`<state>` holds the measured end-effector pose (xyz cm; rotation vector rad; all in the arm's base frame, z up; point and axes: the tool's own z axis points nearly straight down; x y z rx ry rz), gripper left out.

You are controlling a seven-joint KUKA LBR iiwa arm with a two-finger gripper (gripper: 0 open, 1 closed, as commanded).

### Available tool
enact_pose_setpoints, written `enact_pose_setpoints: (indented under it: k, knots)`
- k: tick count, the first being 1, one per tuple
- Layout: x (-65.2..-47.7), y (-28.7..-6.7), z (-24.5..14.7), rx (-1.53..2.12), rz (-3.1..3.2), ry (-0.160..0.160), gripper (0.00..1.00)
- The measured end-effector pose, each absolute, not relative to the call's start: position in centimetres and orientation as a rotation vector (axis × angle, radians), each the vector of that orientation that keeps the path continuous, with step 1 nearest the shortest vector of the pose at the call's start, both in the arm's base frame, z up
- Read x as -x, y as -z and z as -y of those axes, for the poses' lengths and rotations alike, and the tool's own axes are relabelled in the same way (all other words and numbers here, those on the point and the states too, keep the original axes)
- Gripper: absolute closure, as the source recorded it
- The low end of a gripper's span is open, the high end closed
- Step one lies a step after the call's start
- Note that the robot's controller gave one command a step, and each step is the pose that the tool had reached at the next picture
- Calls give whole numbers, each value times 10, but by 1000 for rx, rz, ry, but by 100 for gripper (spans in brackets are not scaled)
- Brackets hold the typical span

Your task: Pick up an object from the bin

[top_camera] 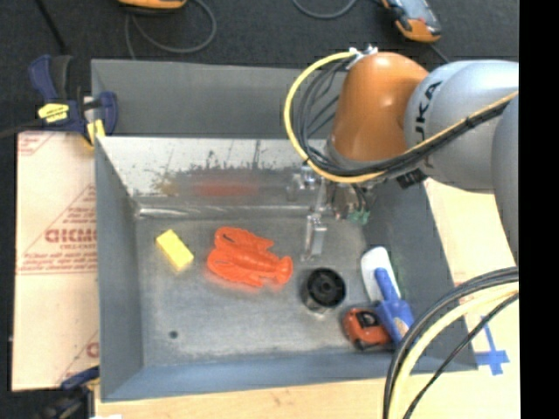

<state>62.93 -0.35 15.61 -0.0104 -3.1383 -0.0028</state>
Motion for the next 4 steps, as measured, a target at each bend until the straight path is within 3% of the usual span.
enact_pose_setpoints:
  k: [1, 2, 3, 4]
  knots:
    - [-631, -161, 4, 10, 3146, 3, 0]
    - [-644, -114, -2, 90, 3152, 4, 0]
    - [-631, -80, -15, 322, 3124, 2, 0]
    - [-616, -74, -25, -466, 3110, 0, 100]
